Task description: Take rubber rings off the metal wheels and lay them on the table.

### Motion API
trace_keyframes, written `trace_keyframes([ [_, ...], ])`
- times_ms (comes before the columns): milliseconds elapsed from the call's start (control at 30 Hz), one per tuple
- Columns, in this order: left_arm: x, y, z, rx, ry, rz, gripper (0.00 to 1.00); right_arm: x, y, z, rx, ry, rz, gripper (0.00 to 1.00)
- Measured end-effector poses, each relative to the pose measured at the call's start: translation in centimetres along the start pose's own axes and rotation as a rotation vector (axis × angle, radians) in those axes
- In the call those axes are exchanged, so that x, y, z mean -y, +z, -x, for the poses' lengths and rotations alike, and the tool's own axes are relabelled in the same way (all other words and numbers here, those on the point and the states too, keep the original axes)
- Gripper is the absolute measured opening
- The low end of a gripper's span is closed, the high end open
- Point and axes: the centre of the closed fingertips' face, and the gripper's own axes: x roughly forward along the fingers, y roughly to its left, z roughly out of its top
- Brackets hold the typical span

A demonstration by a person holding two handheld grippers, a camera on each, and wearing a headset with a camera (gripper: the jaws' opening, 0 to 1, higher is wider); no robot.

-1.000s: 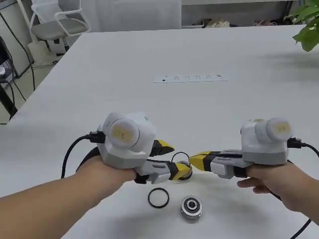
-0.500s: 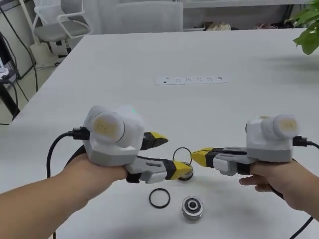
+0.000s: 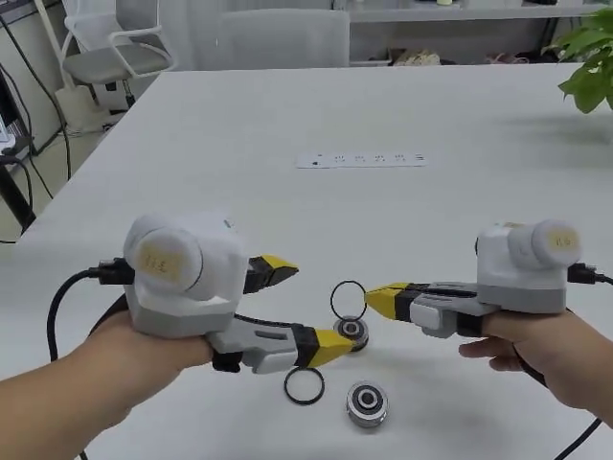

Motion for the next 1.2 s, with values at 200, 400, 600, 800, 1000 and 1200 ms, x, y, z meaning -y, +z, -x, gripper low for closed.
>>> trace_keyframes([
  [200,-0.4,0.3,1.0,0.019,0.019,0.015,0.68,-0.5,0.6,0.2,0.019,0.004,-0.004,0.0],
  [400,-0.6,0.5,1.9,0.041,0.035,0.027,0.72,-0.4,1.0,0.2,0.026,-0.001,-0.008,0.0],
  [600,-0.5,0.0,2.8,0.034,0.04,0.025,0.76,-0.8,1.4,0.1,0.025,0.007,0.006,0.0],
  [800,-0.4,-0.3,3.8,0.04,0.048,0.033,0.79,-1.6,2.0,-0.3,0.034,0.025,0.007,0.0],
  [1000,-0.1,-1.7,4.3,0.018,0.056,0.035,0.81,-2.3,1.7,-0.8,0.017,0.041,-0.019,0.0],
  [1200,-0.2,-2.2,4.9,0.014,0.064,0.05,0.81,-2.7,1.2,-1.0,-0.006,0.054,-0.018,0.0],
])
